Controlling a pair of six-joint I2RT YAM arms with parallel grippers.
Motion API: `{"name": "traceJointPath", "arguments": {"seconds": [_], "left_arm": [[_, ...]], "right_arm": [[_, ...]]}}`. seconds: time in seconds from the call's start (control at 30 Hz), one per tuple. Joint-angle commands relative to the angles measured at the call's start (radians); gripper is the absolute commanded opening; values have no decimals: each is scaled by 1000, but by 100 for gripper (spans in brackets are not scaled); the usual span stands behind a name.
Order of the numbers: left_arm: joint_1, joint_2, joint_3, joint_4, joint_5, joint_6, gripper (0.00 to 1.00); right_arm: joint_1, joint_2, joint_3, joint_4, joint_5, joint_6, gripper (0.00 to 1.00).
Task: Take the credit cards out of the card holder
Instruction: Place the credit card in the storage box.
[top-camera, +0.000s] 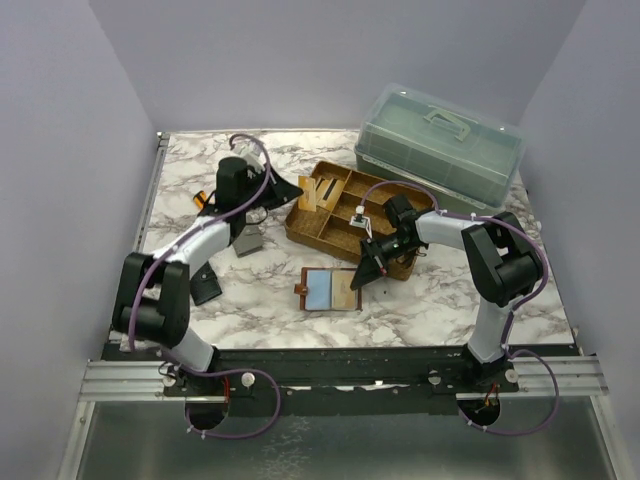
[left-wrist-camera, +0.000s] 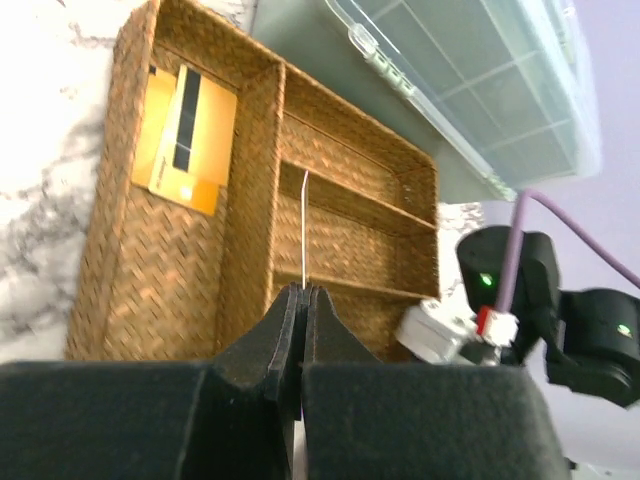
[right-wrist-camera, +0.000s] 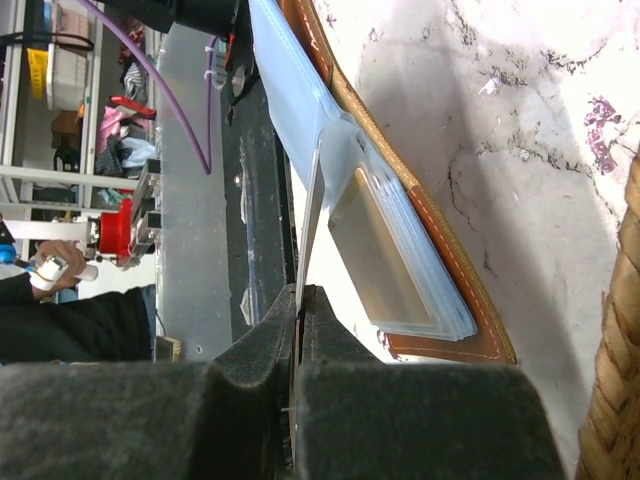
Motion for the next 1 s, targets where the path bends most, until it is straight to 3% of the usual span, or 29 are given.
{"name": "traceJointPath", "arguments": {"seconds": [0.0,0.3,0.53,0.67,0.8,0.97], "left_arm": [[4,185,262,-313,52,235,0],[-15,500,652,-530,52,351,0],[-38,659,828,-637,3,381,0],[-50,724,913,-679,-34,386,7],[-80,771,992,-727,-137,393,23],[-116,698,1009,-728,-301,420,33]], "right_arm": [[7,9,5,-5,7,-20,0],[7,5,11,-18,7,-37,0],[9,6,14,-18,15,-41,0],[10,12,15,-21,13,-42,0],[11,12,17,-26,16,-47,0],[11,11,20,-31,20,-51,0]]}}
